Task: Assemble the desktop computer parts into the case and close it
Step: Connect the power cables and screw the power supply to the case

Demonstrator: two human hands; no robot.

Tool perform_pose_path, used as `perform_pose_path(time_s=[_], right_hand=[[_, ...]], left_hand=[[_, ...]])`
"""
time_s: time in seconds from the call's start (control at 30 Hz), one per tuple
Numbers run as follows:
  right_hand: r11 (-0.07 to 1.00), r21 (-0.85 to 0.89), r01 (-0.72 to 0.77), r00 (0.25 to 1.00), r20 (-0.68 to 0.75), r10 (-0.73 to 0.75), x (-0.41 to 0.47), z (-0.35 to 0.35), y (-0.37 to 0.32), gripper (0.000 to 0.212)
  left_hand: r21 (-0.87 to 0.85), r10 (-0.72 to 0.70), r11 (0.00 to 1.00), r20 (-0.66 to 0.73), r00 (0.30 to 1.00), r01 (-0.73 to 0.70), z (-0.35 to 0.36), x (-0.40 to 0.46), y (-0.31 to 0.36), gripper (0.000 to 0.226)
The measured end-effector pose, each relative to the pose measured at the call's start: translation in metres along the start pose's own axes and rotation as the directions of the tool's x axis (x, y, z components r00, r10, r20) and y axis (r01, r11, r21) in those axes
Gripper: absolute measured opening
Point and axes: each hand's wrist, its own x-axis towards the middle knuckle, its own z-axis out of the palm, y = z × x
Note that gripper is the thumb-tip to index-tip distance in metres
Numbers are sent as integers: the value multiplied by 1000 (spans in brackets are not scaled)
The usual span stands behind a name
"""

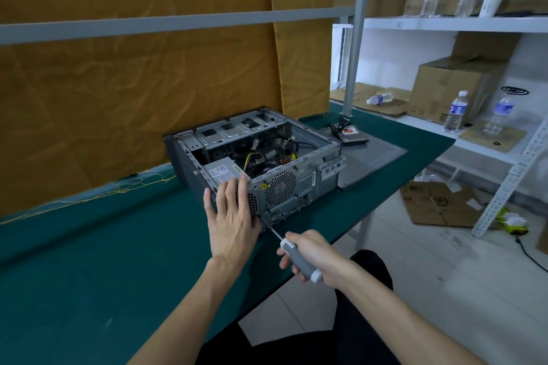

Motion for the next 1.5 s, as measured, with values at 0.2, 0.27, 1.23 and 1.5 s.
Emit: perform_pose_path(time_s=[0.2,0.27,1.23,1.5], right_hand=[[995,21,92,995,-29,-92,0,9,4,20],[997,10,81,996,29,-81,0,6,2,28],[907,-38,419,657,-677,-332,80,-162,-42,19],[949,-302,91,808,-534,-247,231,-257,-88,19]], left_hand=[[0,3,1000,-1,1000,-3,1,1,-1,106],[-1,4,1000,-6,1000,-4,1,1,0,105],[-464,152,882,121,981,-79,-16,136,51,32],[-519,252,854,367,895,-28,101,276,92,43]])
